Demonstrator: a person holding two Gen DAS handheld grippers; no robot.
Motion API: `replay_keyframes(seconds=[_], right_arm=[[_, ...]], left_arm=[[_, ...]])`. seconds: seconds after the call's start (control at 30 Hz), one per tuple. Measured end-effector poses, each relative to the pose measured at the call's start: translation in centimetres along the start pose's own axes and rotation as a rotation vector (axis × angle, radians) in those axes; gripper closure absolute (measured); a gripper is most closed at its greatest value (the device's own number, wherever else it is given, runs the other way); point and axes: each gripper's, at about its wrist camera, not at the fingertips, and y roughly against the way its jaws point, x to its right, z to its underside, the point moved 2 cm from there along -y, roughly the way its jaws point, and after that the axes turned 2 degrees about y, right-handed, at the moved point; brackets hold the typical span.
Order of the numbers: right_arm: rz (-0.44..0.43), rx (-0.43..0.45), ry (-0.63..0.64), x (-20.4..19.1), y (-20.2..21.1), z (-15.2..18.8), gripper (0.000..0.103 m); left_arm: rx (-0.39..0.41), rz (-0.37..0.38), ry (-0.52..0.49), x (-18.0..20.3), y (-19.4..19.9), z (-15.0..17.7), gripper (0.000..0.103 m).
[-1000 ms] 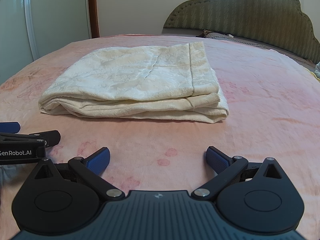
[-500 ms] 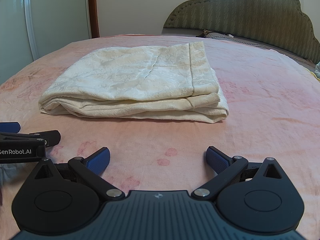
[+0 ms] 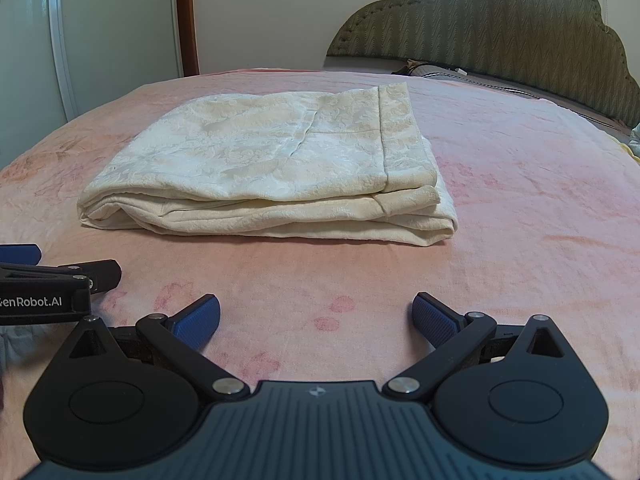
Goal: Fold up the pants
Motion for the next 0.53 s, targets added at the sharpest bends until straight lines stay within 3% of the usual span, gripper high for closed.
replay_keyframes(seconds=[0.53], right_arm=[[0.0,0.0,0.0,0.09,0.03,0.01,0.0]], left_arm=[[0.005,0.038,0.018,-0.53,0.1,-0.21,0.0]])
